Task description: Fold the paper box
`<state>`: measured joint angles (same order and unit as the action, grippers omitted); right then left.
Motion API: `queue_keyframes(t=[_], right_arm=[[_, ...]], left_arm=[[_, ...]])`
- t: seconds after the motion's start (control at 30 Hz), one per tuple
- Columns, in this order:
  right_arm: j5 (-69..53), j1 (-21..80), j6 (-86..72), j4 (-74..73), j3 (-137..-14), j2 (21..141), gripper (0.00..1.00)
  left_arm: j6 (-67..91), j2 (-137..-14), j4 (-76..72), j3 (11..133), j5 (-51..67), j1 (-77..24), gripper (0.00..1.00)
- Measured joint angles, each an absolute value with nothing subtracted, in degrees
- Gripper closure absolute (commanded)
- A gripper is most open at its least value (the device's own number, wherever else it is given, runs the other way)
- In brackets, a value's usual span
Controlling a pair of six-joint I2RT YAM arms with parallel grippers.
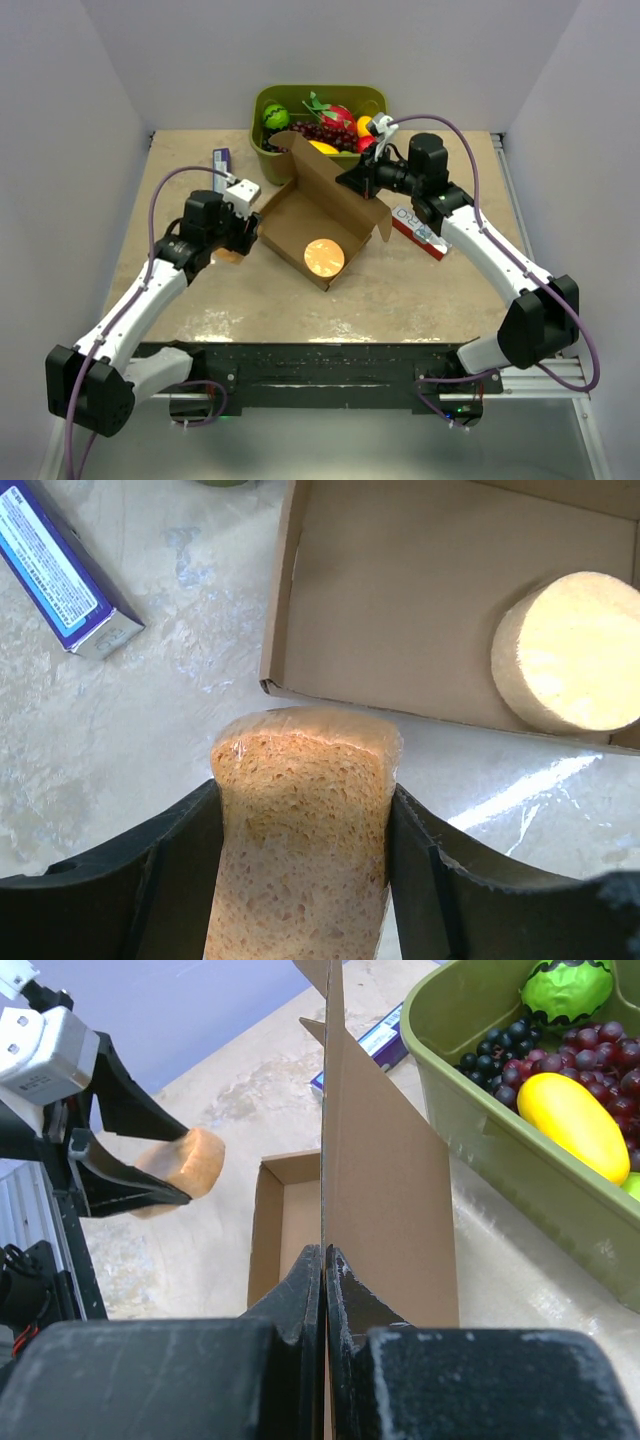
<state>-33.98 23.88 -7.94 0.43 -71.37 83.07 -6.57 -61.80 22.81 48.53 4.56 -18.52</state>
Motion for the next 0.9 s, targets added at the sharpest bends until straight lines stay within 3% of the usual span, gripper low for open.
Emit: queue_keyframes(t=[0.2,0.6,0.63,0.67,0.7,0.77,0.9], right_arm=[[-33.71,23.88,-7.92,-0.34,-71.79,83.07,1.00],[-32.42,23.90,-7.94,-1.43,-72.42,83.07,1.00],[-32.42,23.92,-7.94,-1.52,-72.44,83.07,1.00],[-32.42,23.92,-7.94,-1.78,-72.55,83.07,1.00],[-32.29,23.94,-7.94,-2.00,-72.71,83.07,1.00],[-32.14,23.94,-7.94,-2.26,-72.79,83.07,1.00],[-31.83,23.94,-7.94,-2.63,-73.01,83.07,1.00]], left_arm=[[-3.95,-64.03,21.23,52.05,6.13,-22.68,0.54],[3.55,-80.73,2.83,57.39,10.39,-24.16,0.52],[4.16,-82.21,1.19,57.39,10.37,-24.36,0.49],[4.95,-83.57,-0.36,57.39,10.31,-24.53,0.37],[5.45,-84.75,-1.61,57.39,10.28,-24.64,0.32],[6.61,-86.78,-3.88,57.39,10.24,-24.91,0.09],[7.97,-88.03,-6.07,56.75,10.07,-25.15,0.00]])
